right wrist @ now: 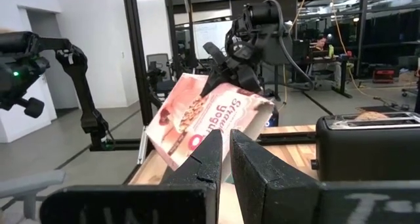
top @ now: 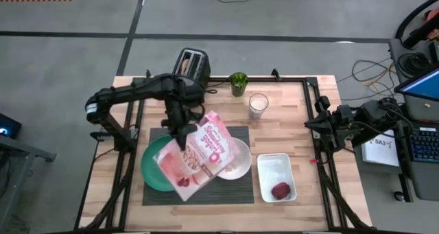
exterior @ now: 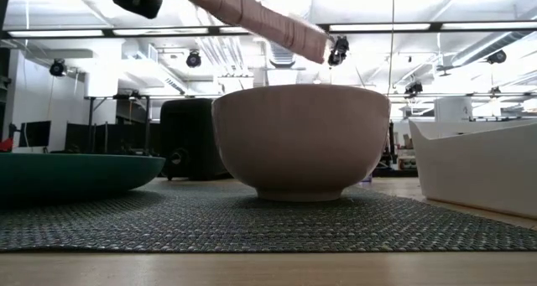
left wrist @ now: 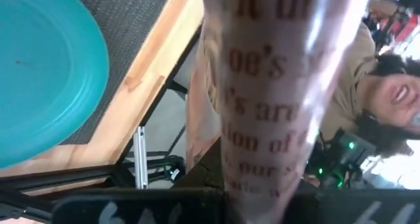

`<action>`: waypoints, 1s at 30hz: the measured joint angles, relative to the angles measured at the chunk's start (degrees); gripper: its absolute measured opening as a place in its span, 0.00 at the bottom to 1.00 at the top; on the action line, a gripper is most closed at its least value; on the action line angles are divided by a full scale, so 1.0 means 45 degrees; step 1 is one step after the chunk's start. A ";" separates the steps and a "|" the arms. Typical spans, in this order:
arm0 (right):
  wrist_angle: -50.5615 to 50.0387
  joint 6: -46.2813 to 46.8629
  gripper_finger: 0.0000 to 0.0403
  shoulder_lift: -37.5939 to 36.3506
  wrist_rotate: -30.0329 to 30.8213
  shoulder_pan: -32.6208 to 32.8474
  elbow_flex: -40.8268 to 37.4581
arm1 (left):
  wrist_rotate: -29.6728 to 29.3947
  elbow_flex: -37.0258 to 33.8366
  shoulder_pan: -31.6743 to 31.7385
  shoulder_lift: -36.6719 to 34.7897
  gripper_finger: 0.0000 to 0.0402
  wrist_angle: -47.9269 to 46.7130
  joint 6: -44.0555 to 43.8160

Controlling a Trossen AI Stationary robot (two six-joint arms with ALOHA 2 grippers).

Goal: Arrange a breakfast setting
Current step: Pour the cereal into the white bowl

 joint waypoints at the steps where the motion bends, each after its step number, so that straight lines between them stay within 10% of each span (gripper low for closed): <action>1: 0.0000 0.0023 0.06 0.0000 0.0000 0.0005 0.0000 | -0.0017 -0.0024 -0.0022 -0.0002 0.00 -0.0002 0.0131; 30: -0.0005 0.0023 0.06 0.0000 0.0005 0.0000 0.0000 | -0.0993 -0.0282 -0.0550 0.0322 0.00 0.0043 -0.0215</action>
